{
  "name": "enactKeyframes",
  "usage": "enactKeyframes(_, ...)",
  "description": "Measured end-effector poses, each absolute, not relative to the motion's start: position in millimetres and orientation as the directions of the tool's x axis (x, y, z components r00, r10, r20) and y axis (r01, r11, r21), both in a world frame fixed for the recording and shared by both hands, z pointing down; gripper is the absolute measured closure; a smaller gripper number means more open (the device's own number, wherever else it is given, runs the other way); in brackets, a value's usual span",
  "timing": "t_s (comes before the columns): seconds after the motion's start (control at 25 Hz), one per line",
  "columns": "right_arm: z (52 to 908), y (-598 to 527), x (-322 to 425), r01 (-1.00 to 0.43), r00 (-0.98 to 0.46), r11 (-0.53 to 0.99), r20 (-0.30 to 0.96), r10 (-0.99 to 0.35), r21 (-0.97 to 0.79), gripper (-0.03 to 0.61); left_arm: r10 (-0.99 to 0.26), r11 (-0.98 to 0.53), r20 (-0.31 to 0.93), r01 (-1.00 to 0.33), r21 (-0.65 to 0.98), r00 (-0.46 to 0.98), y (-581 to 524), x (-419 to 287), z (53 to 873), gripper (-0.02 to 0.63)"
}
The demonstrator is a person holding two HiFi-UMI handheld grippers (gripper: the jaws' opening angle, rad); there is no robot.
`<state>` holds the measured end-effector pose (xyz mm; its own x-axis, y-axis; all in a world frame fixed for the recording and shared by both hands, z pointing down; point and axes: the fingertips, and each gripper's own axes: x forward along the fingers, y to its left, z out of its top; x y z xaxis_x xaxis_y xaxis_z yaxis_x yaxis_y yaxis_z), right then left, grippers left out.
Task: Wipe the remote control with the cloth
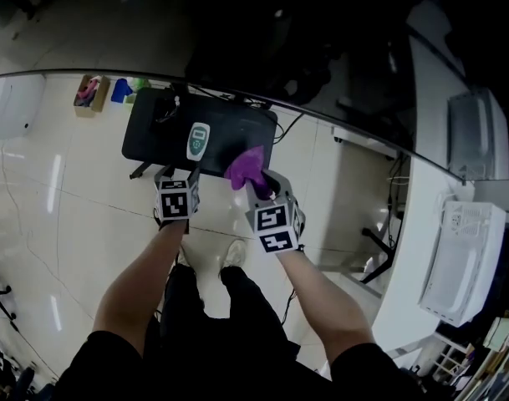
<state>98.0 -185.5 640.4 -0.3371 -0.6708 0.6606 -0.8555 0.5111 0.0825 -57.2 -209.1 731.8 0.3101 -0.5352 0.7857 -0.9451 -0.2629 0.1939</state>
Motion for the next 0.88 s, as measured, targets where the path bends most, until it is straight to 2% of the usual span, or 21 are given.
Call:
enactKeyframes(0.36, 772.1, -258.2, 91.5, -0.828, -0.220, 0.539, 0.793, -0.569, 0.157, 0.459, -0.582, -0.307, 0.734, -0.931, 0.199, 0.349, -150.0, -75.9, 685.2, 0.353)
enactKeyframes(0.48, 788.4, -264.7, 98.1, -0.831, -0.184, 0.530, 0.816, -0.547, 0.168, 0.420, -0.604, -0.315, 0.719, -0.932, 0.181, 0.344, -150.8, -81.3, 682.5, 0.353)
enactKeyframes(0.64, 763.3, -257.6, 91.3, -0.828, -0.218, 0.539, 0.798, -0.562, 0.153, 0.397, -0.612, -0.350, 0.694, -0.917, 0.193, 0.380, -156.7, -73.0, 658.9, 0.353)
enactKeyframes(0.8, 682.4, -215.9, 69.1, -0.806, -0.319, 0.578, 0.729, -0.605, 0.126, 0.399, -0.621, -0.403, 0.656, -0.892, 0.203, 0.430, -142.8, -60.7, 621.3, 0.354)
enactKeyframes(0.88, 632.0, -191.3, 53.1, -0.801, -0.380, 0.590, 0.677, -0.630, 0.099, 0.417, -0.635, -0.439, 0.622, -0.876, 0.198, 0.458, -135.5, -56.1, 592.3, 0.379)
